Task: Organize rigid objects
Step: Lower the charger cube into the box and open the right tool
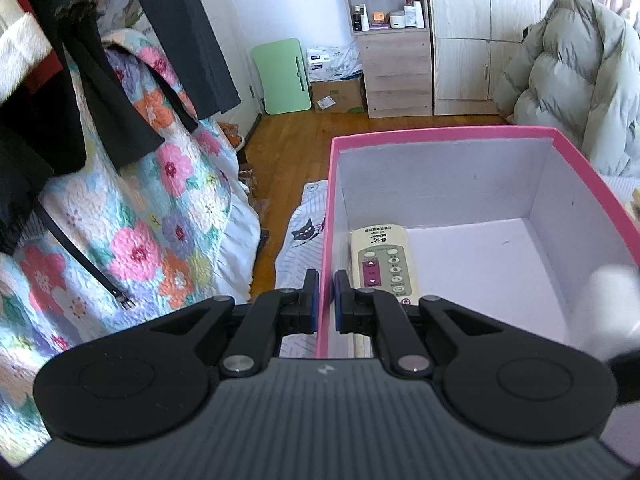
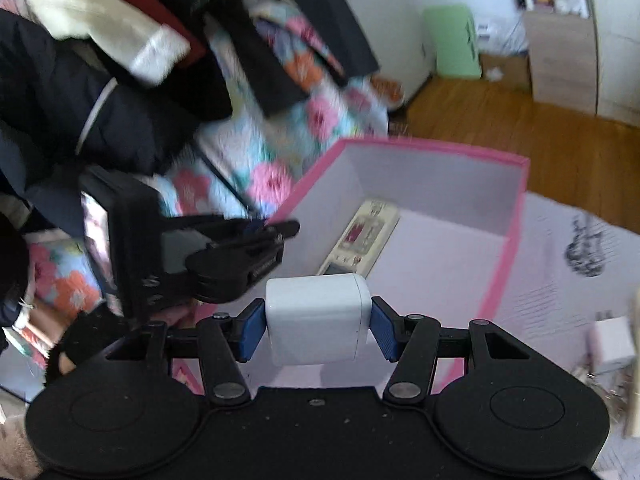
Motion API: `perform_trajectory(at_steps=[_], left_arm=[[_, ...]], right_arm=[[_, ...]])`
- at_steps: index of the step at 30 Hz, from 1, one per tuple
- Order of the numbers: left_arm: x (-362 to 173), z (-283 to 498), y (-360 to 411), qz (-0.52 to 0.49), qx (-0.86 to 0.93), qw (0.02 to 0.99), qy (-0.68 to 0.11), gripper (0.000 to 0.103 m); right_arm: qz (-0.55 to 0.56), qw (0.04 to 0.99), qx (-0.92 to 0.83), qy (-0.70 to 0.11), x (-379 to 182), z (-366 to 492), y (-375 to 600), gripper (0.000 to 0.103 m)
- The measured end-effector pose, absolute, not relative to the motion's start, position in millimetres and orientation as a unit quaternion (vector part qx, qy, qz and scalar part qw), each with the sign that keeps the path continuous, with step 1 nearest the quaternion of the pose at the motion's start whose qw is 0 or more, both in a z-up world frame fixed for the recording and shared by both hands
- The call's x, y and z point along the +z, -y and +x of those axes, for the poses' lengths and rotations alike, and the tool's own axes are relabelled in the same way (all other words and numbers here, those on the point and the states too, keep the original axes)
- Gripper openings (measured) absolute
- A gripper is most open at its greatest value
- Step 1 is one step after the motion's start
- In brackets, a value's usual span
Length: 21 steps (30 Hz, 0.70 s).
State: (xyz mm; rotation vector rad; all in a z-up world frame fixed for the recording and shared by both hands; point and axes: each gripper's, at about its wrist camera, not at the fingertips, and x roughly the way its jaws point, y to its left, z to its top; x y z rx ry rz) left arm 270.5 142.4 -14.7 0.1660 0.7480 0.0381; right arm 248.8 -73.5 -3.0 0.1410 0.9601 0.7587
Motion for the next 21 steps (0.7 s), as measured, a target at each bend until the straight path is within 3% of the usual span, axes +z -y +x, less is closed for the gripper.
perform_trajectory(at_steps=[7, 13, 21], left_arm=[[-15.6, 267.6, -142.4, 0.077, 0.019, 0.928, -0.363, 0.006], [-14.4, 265.7, -142.8, 0.072, 0.017, 0.93, -0.359, 0.006], [-14.6, 268.4, -153.5, 0.037, 0.01, 0.928, -0.37, 0.005]], right_arm=[[0.025, 0.788, 0.341, -0.512, -35.2, 263.2, 41.9, 0.061], [0.068, 0.742, 0.324, -0.582, -62.5, 284.8, 34.1, 0.061], [0.166, 0.722, 0.318, -0.591, -74.3, 294.7, 38.7, 0.062]])
